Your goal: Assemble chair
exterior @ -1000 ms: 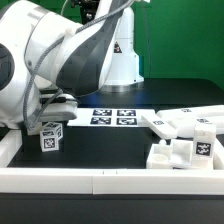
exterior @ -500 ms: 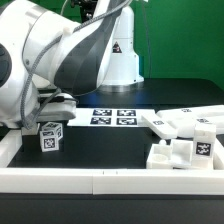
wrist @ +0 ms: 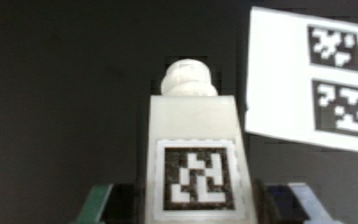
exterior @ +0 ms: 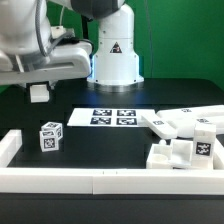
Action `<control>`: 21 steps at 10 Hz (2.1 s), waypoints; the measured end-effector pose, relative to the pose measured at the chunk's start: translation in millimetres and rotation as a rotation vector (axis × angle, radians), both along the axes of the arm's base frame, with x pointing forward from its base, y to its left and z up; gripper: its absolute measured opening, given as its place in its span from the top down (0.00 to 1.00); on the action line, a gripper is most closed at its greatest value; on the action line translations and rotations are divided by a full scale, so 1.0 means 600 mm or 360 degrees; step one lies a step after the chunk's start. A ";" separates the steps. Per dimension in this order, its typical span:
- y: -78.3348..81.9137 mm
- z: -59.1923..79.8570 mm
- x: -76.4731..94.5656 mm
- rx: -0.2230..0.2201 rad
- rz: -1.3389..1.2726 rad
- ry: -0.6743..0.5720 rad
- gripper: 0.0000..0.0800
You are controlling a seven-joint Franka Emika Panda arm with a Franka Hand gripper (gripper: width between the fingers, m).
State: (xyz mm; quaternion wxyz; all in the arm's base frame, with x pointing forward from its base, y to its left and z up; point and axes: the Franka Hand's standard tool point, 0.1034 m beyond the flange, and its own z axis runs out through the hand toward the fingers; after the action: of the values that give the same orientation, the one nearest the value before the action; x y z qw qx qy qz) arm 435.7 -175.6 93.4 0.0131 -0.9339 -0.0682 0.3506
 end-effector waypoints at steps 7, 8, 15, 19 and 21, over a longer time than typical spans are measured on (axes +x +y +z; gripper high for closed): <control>0.118 0.053 0.056 0.0033 -0.0038 -0.0711 0.64; 0.114 0.052 0.056 0.0031 -0.0050 -0.0815 0.64; 0.196 0.088 0.118 0.0012 -0.0218 -0.1468 0.64; 0.229 0.093 0.127 -0.0078 -0.0281 -0.1768 0.64; 0.301 0.116 0.192 -0.0031 -0.0327 -0.1869 0.64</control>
Offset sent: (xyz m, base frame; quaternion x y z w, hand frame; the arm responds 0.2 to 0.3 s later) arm 0.0300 0.1000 0.0487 0.0381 0.1793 0.0555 0.9815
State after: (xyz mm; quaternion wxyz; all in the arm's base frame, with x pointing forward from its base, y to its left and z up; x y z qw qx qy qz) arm 551.1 5.0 163.0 -0.0014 -0.9735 0.0298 -0.2269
